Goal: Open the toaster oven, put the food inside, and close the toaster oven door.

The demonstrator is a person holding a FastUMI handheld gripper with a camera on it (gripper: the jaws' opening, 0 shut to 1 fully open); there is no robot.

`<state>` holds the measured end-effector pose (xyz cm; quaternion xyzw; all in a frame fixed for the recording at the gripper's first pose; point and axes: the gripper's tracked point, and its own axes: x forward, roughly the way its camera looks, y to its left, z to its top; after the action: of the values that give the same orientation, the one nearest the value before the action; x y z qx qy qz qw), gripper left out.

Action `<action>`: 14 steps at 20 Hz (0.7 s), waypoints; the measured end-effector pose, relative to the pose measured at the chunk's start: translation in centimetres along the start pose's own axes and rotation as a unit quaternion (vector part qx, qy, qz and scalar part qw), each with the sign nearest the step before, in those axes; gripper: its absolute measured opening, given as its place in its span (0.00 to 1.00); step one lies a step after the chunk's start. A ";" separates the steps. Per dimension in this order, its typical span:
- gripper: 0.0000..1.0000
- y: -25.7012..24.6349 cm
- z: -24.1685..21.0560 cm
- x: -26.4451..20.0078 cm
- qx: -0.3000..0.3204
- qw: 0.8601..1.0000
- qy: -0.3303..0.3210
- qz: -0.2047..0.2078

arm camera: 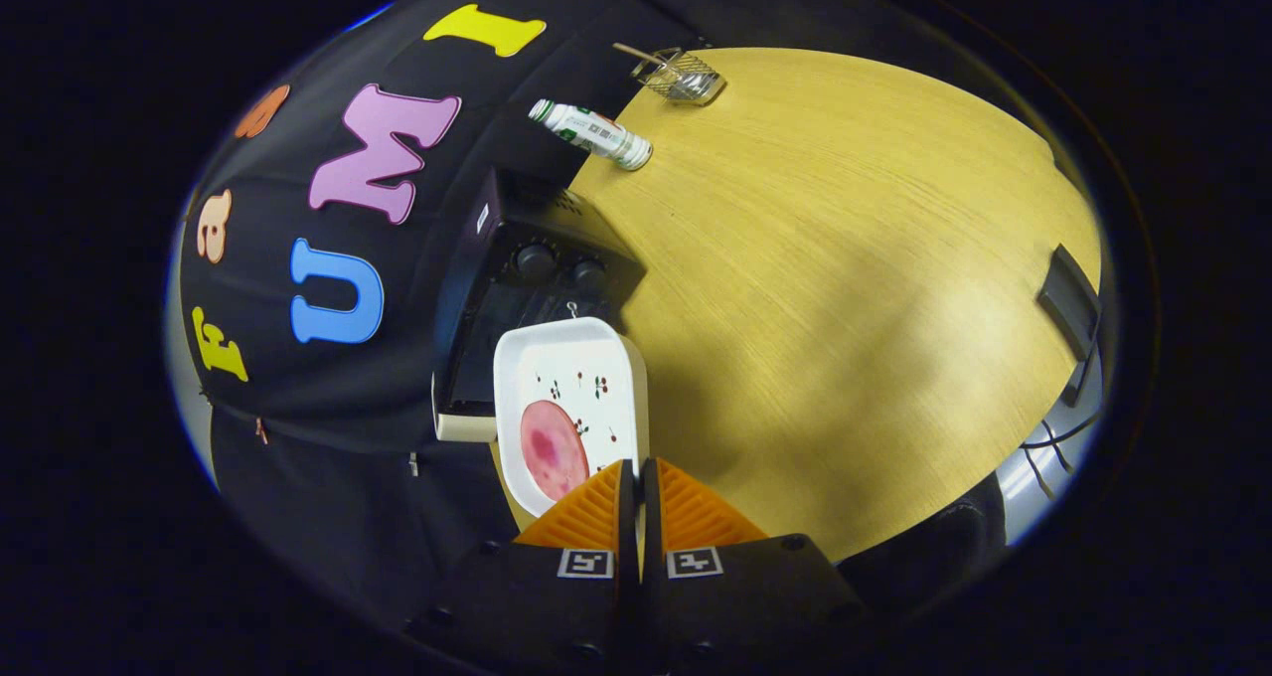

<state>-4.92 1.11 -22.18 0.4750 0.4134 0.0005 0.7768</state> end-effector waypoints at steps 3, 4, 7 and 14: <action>0.05 2.4 -0.9 2.7 -0.007 1.000 0.004 0.004; 0.05 3.7 -1.0 3.4 -0.009 1.000 0.004 0.004; 0.05 4.9 -1.0 6.8 -0.007 1.000 0.007 -0.002; 0.05 6.4 -0.8 14.0 0.032 0.999 0.018 -0.011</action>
<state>6.28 10.67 -26.60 0.4950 0.4327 -0.0126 0.7534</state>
